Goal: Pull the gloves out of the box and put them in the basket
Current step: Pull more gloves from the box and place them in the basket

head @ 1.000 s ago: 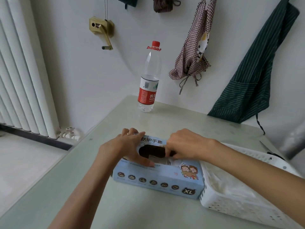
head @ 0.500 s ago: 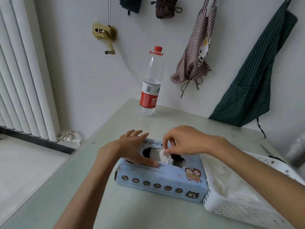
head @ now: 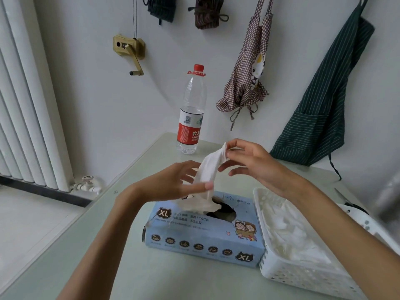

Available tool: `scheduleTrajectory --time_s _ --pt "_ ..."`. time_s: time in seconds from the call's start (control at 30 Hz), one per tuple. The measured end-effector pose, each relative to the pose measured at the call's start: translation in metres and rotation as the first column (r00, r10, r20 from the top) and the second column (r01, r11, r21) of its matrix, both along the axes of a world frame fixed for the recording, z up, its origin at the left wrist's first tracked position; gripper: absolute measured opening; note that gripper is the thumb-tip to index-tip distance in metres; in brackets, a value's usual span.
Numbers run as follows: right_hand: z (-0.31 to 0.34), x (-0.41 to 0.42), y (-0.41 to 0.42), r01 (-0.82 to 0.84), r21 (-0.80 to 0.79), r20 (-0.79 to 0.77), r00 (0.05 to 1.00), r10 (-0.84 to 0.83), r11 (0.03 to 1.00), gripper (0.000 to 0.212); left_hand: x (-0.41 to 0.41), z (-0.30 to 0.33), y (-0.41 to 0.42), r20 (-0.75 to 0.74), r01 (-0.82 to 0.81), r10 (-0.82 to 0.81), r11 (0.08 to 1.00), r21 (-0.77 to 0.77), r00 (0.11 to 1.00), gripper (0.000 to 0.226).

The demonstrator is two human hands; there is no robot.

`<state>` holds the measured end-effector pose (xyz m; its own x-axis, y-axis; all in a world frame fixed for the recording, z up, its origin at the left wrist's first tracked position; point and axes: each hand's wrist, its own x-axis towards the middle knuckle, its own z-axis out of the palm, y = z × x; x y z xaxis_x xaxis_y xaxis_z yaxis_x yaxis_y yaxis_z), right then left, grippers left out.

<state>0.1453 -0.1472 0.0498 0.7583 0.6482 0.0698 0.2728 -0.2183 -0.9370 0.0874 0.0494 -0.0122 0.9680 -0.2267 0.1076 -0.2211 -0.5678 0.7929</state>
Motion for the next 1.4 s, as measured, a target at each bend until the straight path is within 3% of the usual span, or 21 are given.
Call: scheduleTrajectory --time_s 0.1,0.17,0.27,0.4,0.47,0.53,0.6,0.67,0.83,0.93,1.03,1.17,1.3,1.4 --pt "-0.001 0.0 -0.002 0.009 0.052 -0.024 1.0 -0.008 0.999 0.007 0.005 0.0 -0.001 0.014 -0.058 0.059 0.996 -0.061 0.998 0.085" --pt "-0.005 0.0 -0.005 -0.015 0.041 -0.023 1.0 0.016 0.999 0.005 0.006 -0.004 0.0 -0.046 -0.005 0.003 0.999 -0.05 0.999 0.087" --pt "-0.01 0.001 -0.012 0.006 0.041 -0.02 1.0 -0.005 0.999 0.006 0.01 -0.011 0.001 -0.037 -0.05 0.046 0.994 -0.094 0.998 0.055" --pt "-0.017 0.005 -0.021 0.128 -0.225 0.111 0.988 -0.105 0.966 0.019 0.013 -0.009 0.001 0.133 -0.162 0.191 0.966 -0.201 0.973 0.03" --pt "-0.019 0.006 -0.017 0.18 -0.19 0.012 0.983 -0.181 0.965 0.026 0.011 -0.006 -0.002 0.197 -0.143 0.2 0.952 -0.271 0.96 0.023" --pt "-0.019 0.006 -0.013 0.123 -0.133 -0.172 0.974 -0.145 0.984 0.034 0.012 -0.005 -0.009 0.269 -0.126 0.201 0.954 -0.274 0.942 0.028" --pt "-0.021 0.007 -0.007 -0.002 -0.235 -0.222 0.974 -0.051 0.972 0.056 0.011 -0.005 -0.013 0.327 -0.114 0.202 0.956 -0.269 0.923 0.037" --pt "-0.023 0.008 -0.002 -0.061 -0.31 -0.231 0.973 -0.013 0.949 0.062 0.01 -0.003 -0.015 0.341 -0.093 0.188 0.957 -0.276 0.921 0.034" --pt "-0.019 0.015 -0.004 -0.041 -0.315 -0.235 0.971 -0.036 0.948 0.048 0.013 -0.006 -0.013 0.361 -0.097 0.175 0.97 -0.223 0.916 0.025" --pt "-0.017 0.02 -0.008 0.034 -0.24 -0.186 0.979 -0.081 0.97 0.059 0.014 -0.006 -0.013 0.365 -0.14 0.222 0.961 -0.237 0.904 0.027" --pt "-0.014 0.02 -0.007 -0.035 -0.169 -0.205 0.979 0.0 0.985 0.043 0.013 -0.006 -0.015 0.364 -0.137 0.216 0.964 -0.229 0.906 0.035" --pt "-0.009 0.019 -0.005 -0.032 -0.182 -0.31 0.95 -0.027 0.983 0.057 0.01 -0.003 -0.019 0.414 -0.061 0.144 0.976 -0.207 0.899 0.036" --pt "-0.002 0.021 -0.01 -0.02 -0.247 -0.305 0.95 -0.058 0.969 0.046 0.012 -0.006 -0.015 0.284 -0.086 0.193 0.933 -0.348 0.939 0.042" --pt "0.002 0.022 -0.014 0.018 -0.139 -0.27 0.961 -0.055 0.99 0.042 0.017 -0.014 -0.011 0.185 -0.062 0.107 0.97 -0.234 0.977 0.043"
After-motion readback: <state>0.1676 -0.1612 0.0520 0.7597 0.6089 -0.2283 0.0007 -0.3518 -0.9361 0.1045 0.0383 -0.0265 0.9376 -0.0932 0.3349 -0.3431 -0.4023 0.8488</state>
